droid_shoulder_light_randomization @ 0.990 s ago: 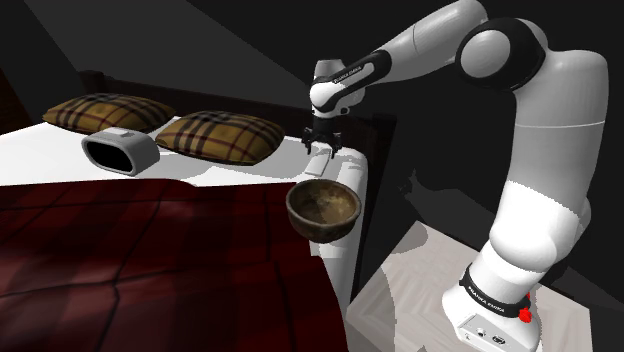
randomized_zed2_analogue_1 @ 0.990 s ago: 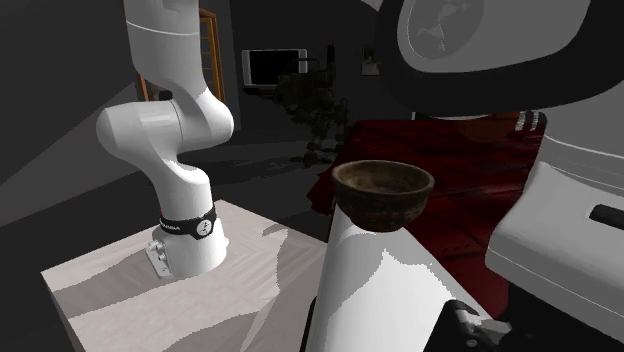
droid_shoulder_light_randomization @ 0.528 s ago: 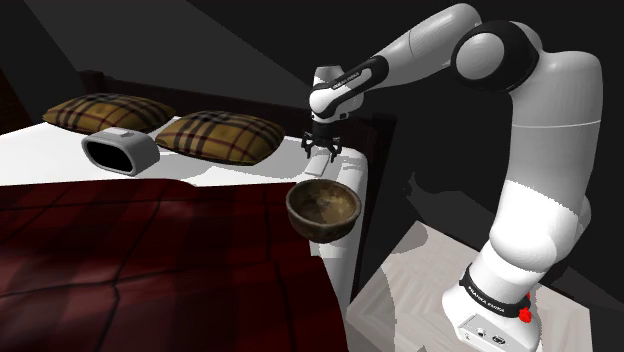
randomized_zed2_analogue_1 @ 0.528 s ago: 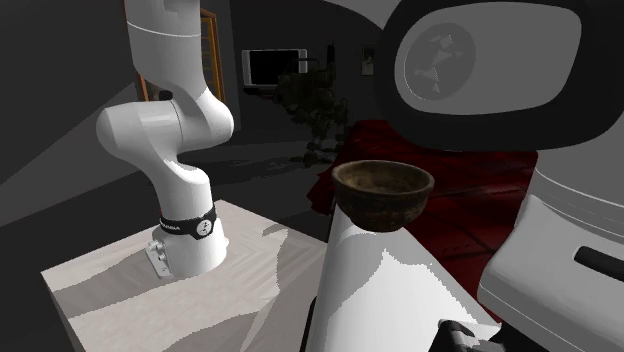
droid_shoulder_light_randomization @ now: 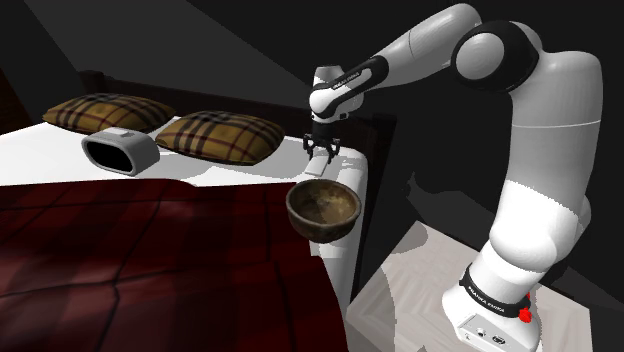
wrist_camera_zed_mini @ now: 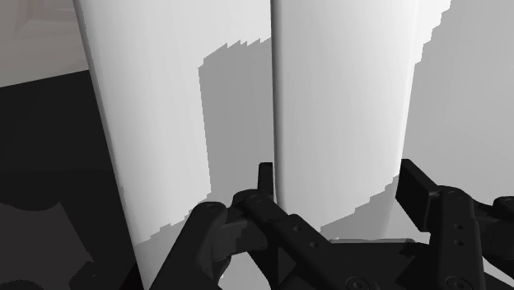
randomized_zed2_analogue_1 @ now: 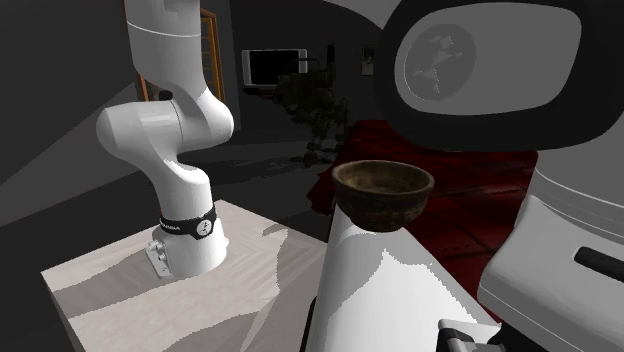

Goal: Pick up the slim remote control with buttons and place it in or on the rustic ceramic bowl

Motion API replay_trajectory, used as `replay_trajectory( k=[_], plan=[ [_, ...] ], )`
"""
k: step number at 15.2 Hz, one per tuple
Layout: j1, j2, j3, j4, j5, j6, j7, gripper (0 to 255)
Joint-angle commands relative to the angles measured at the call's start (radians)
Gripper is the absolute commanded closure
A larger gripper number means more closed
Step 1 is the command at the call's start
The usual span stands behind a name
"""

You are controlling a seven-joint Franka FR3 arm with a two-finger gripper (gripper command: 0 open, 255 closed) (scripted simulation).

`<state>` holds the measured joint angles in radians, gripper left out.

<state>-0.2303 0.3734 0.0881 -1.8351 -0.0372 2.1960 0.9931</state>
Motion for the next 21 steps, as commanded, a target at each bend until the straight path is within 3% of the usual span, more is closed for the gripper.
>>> replay_trajectory(
  k=[1, 5, 21],
  plan=[
    [0.0, 0.0, 0.0, 0.0, 0.0, 0.0, 0.0, 255],
    [0.0, 0.0, 0.0, 0.0, 0.0, 0.0, 0.0, 255],
    [-0.002, -0.087, 0.004, 0.098, 0.011, -0.185, -0.007, 255]
  ],
)
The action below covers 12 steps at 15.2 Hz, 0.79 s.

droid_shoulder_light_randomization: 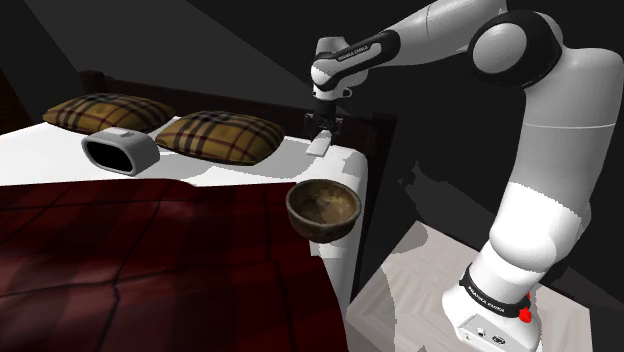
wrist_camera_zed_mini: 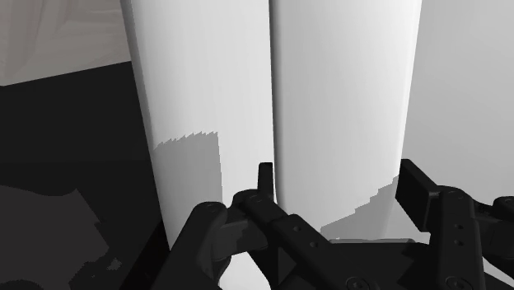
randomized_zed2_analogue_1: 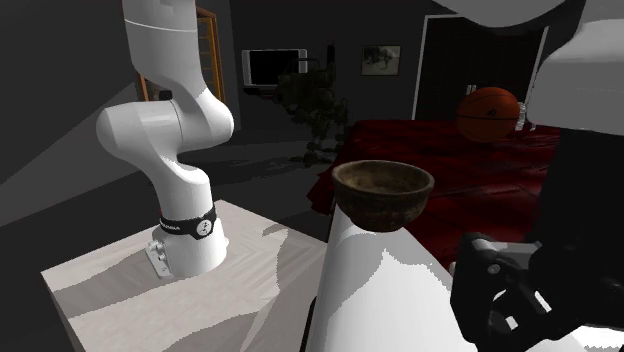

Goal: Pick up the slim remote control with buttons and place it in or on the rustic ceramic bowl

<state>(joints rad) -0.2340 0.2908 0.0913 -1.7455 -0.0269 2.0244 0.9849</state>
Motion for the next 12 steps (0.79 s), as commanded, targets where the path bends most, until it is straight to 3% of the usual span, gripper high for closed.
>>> replay_trajectory(
  k=[1, 12],
  plan=[
    [0.001, -0.009, 0.001, 0.017, 0.001, -0.026, 0.001, 255],
    [0.001, -0.039, 0.002, 0.124, 0.005, -0.163, -0.001, 255]
  ],
)
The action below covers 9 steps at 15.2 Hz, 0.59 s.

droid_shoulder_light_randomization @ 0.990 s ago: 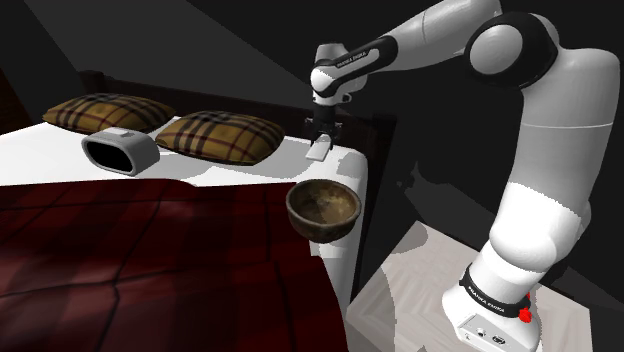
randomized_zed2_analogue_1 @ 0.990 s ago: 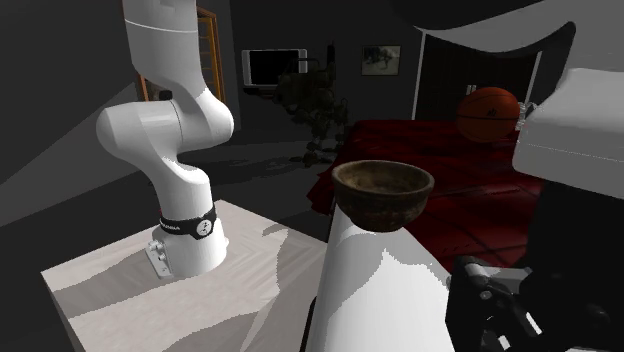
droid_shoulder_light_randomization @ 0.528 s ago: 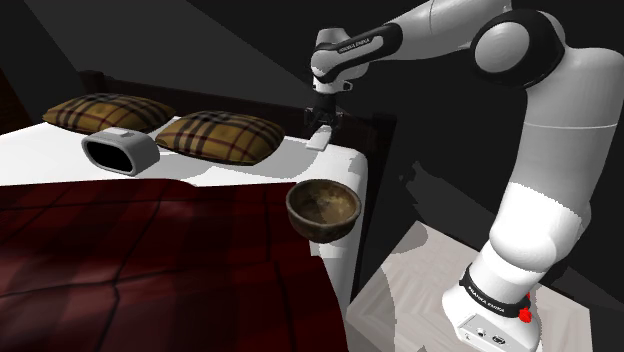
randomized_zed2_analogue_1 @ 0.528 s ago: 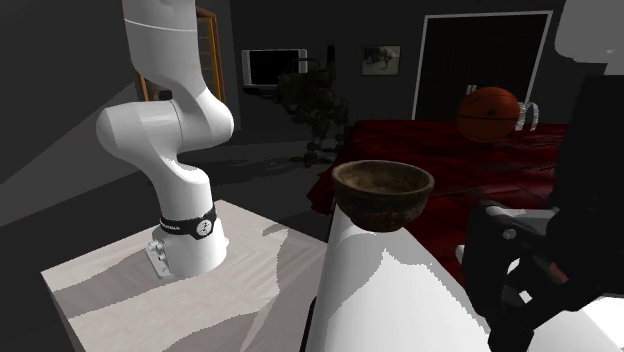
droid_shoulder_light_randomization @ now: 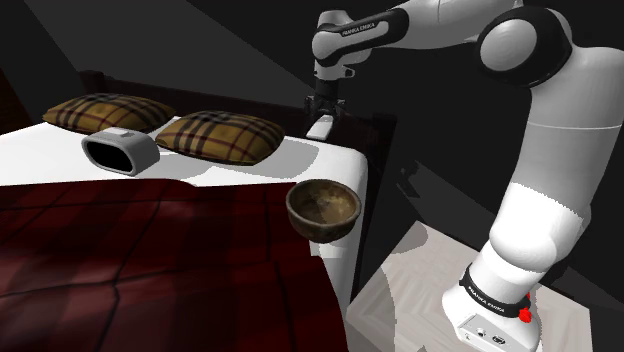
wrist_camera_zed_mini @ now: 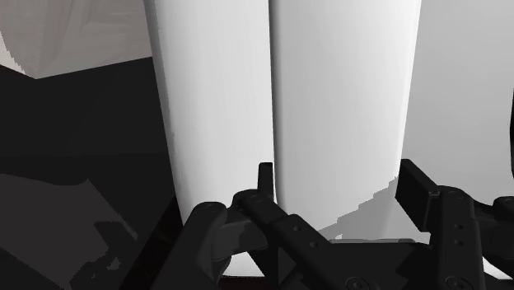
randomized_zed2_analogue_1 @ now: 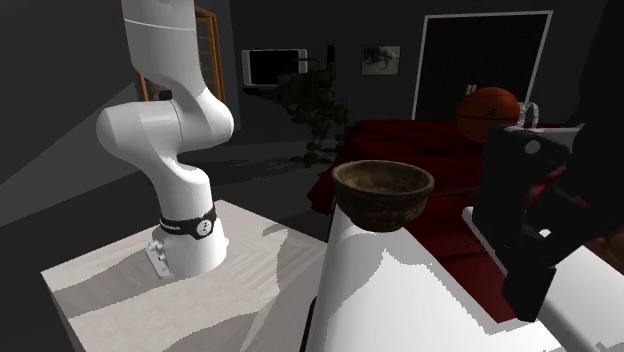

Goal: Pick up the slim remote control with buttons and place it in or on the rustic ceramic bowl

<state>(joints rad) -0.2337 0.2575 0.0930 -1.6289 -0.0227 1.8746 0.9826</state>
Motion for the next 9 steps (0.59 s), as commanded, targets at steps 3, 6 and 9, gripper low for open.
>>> replay_trajectory(
  k=[3, 6, 9],
  plan=[
    [0.001, -0.009, 0.001, 0.043, 0.001, -0.052, 0.001, 255],
    [0.008, -0.044, 0.007, 0.013, 0.003, -0.057, 0.014, 255],
    [0.03, -0.139, 0.025, -0.113, 0.011, -0.025, 0.053, 255]
  ],
)
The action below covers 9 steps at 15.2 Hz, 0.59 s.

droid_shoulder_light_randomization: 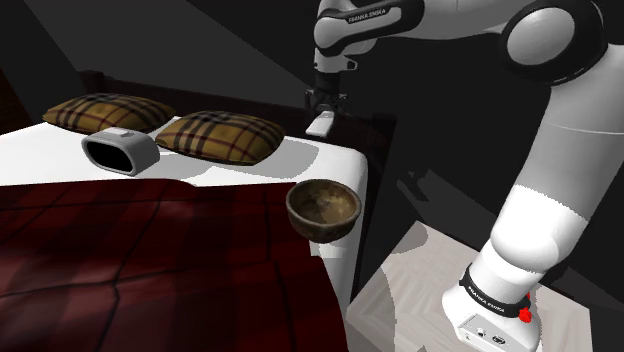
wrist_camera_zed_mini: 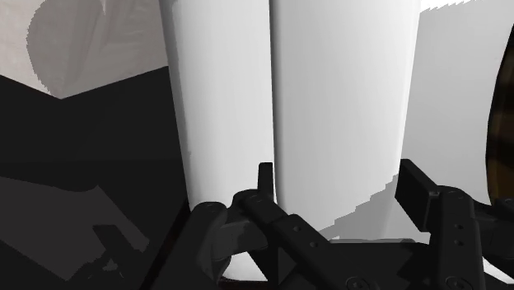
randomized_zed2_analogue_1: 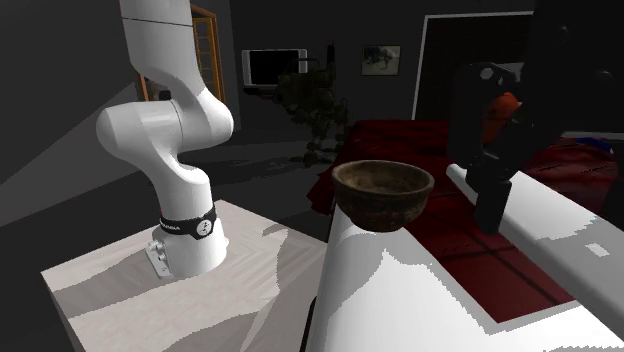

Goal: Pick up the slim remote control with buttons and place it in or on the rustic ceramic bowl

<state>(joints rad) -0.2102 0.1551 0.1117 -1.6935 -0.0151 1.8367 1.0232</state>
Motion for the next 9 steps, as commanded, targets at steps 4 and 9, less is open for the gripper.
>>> replay_trajectory(
  k=[4, 9],
  plan=[
    [0.037, -0.152, 0.035, -0.192, 0.018, 0.042, 0.069, 255],
    [0.079, -0.282, 0.078, -0.339, 0.045, 0.061, 0.143, 255]
  ],
)
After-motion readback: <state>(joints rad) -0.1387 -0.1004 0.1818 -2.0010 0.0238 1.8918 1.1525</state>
